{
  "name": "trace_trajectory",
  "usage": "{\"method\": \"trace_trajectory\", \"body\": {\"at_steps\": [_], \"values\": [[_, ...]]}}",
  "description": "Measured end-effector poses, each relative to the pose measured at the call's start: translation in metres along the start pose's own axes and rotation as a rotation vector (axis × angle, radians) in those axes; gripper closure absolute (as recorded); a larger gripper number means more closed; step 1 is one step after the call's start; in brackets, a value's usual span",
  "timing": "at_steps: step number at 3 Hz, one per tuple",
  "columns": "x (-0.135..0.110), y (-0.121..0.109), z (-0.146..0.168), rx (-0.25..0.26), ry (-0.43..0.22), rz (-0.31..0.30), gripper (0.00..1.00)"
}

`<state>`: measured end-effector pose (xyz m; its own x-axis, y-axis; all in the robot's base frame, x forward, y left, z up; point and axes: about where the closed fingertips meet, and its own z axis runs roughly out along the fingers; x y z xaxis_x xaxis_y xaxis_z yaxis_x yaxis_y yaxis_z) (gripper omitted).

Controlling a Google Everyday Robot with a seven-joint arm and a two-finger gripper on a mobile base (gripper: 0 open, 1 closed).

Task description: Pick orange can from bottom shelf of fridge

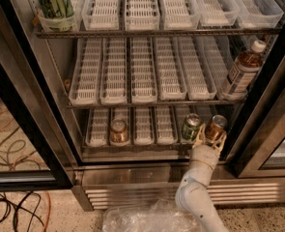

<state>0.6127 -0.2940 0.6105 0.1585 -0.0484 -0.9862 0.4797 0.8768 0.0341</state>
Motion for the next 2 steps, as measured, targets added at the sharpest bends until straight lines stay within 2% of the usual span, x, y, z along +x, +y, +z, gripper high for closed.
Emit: {"method": "trace_trajectory", "body": {"at_steps": [1,2], "values": [[0.001,-0.002,0.009,0.022,0.005,0.015,0.39],[0.004,-0.008,0.029,0.057,0.016,0.028,0.40]]}}
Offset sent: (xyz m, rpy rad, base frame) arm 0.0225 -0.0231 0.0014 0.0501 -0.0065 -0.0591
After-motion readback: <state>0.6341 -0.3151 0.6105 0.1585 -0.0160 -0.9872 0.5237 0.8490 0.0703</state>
